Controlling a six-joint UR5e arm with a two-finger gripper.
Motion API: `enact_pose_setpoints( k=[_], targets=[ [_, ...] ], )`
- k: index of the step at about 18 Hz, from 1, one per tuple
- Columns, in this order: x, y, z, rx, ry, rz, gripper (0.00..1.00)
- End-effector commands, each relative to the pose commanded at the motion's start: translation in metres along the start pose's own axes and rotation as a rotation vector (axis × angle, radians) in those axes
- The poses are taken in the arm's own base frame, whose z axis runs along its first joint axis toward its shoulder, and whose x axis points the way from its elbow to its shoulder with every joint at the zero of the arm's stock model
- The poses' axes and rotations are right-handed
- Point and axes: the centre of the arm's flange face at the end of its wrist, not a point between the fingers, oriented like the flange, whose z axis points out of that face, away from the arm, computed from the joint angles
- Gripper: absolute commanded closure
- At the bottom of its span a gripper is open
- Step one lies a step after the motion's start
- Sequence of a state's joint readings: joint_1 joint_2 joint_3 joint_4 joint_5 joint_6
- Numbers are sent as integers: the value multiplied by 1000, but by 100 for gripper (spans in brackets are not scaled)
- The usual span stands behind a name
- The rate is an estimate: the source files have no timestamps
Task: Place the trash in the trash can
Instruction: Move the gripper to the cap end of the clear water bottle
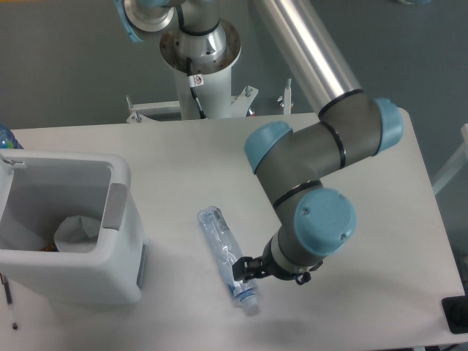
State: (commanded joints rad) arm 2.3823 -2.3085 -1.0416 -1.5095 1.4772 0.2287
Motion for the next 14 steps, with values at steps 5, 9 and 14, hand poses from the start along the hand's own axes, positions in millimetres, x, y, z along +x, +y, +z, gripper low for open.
enact_pose_setpoints(
  k=[5, 9, 14],
  targets=[
    [17, -1, 18, -22, -4, -14, 0],
    [17, 1, 27, -30, -4, -23, 0],
    [27, 0, 47, 0, -82, -35, 0]
  ],
)
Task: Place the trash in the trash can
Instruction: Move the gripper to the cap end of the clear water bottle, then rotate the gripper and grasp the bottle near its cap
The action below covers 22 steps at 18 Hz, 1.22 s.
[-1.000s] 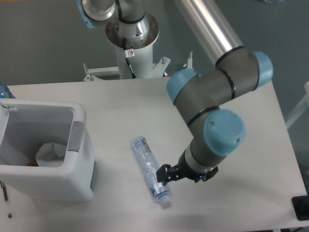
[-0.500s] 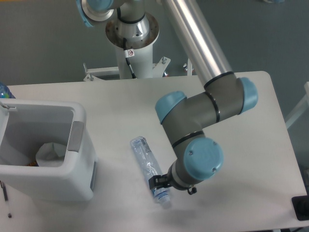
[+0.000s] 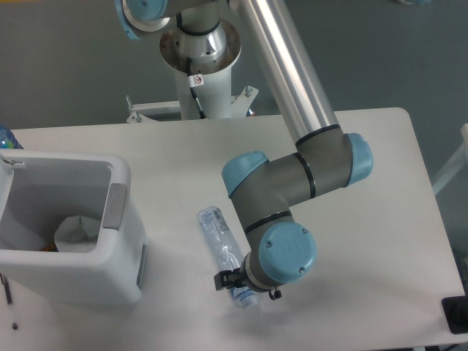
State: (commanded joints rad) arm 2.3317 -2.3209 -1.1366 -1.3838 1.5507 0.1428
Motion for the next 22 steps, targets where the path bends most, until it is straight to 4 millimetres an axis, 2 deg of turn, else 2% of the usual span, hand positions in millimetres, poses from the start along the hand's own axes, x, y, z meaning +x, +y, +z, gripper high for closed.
enact_pose_setpoints(
  k=[6, 9, 13, 22],
  targets=[
    [7, -1, 14, -20, -26, -34, 1],
    [15, -3, 27, -40, -59, -51, 1],
    [28, -3, 35, -49, -80, -55, 3],
    [38, -6, 54, -74, -126, -75, 16]
  ],
)
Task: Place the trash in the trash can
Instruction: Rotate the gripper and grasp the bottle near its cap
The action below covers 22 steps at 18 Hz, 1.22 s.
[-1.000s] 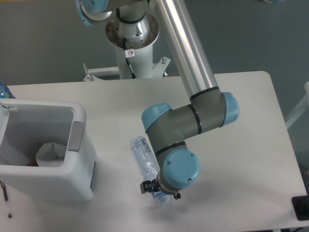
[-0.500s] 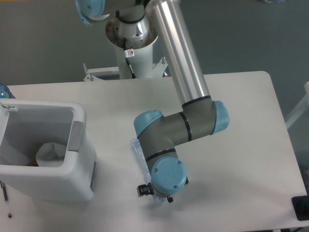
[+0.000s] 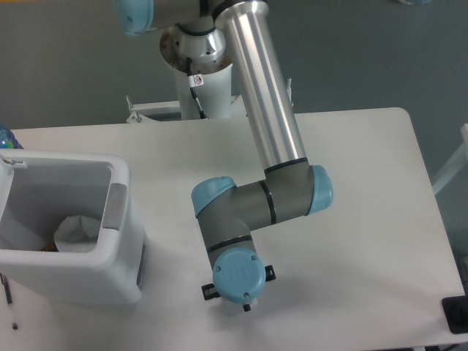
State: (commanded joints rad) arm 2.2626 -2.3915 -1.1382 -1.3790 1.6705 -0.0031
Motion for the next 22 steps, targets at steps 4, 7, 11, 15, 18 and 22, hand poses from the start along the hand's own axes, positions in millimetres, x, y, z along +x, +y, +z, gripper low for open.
enact_pose_setpoints(
  k=[4, 7, 11, 15, 18, 22],
  targets=[
    [-1, 0, 0, 0, -1, -5, 27],
    [0, -1, 0, 2, -2, -6, 33],
    [0, 0, -1, 2, -2, -6, 38],
    [-2, 1, -4, 6, -1, -7, 43],
    [-1, 3, -12, 15, 0, -5, 45],
    [-3, 8, -31, 40, 13, 2, 48]
  ],
)
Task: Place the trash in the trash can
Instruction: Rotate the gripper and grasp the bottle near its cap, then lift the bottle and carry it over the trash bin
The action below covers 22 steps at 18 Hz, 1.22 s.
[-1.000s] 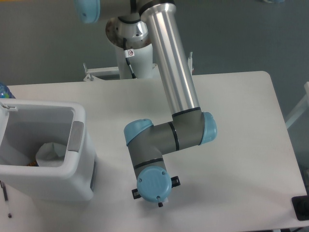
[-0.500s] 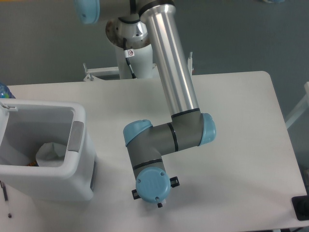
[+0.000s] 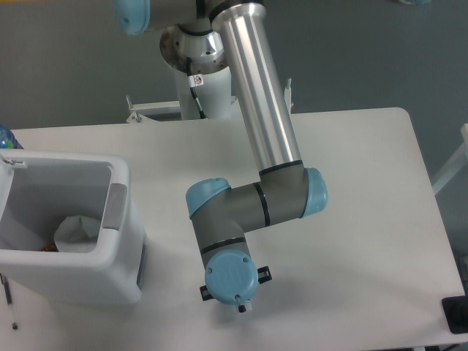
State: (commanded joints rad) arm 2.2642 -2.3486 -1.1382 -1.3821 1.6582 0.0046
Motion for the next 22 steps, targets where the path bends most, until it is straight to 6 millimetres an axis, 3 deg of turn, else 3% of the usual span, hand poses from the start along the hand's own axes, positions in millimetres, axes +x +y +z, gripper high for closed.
enact_pose_setpoints(
  k=[5, 11, 18, 22],
  targets=[
    [-6, 0, -25, 71, 19, -4, 49],
    [-13, 7, -82, 220, 101, -2, 51],
    [-20, 36, -160, 346, 200, 21, 51],
    [-14, 58, -224, 521, 285, 50, 51]
  ],
)
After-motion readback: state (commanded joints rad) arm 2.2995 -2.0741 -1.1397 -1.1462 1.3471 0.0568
